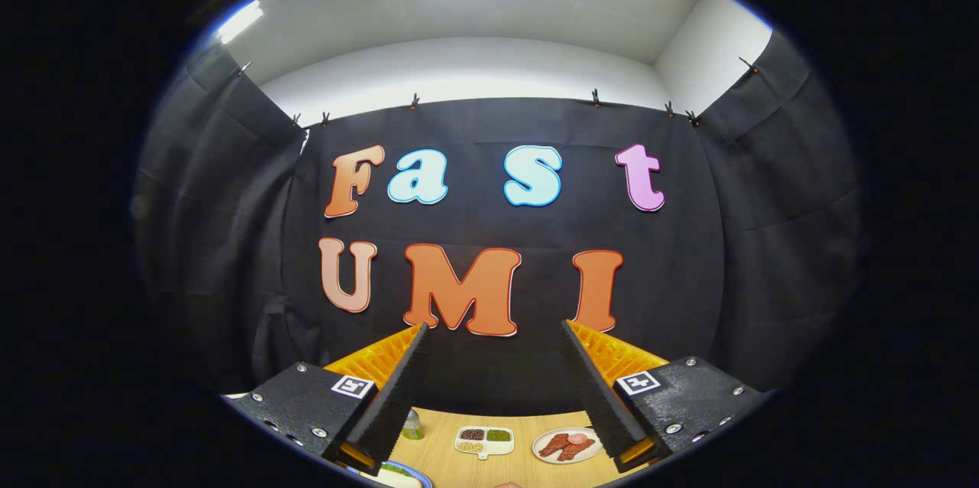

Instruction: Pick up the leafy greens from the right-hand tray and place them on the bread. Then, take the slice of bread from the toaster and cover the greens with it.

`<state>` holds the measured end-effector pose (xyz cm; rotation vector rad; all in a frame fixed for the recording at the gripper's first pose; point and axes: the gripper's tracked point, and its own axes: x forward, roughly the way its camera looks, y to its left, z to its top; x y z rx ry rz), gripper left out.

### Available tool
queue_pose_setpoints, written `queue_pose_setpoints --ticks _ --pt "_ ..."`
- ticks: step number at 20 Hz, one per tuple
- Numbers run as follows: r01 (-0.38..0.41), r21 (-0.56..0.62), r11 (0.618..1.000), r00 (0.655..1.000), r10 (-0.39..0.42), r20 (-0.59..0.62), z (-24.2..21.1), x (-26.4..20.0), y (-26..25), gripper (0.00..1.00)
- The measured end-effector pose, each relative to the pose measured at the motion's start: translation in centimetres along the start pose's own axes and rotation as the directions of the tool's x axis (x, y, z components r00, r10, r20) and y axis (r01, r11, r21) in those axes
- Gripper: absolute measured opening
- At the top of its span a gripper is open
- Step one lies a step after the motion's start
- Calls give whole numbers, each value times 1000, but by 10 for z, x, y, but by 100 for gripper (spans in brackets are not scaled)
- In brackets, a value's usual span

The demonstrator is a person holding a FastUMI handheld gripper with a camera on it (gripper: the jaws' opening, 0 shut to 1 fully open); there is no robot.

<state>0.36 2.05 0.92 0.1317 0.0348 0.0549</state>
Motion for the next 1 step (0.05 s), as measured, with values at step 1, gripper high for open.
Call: queue_pose_setpoints --ticks 1 --pt "-3 6 1000 1000 3 0 -1 0 1 99"
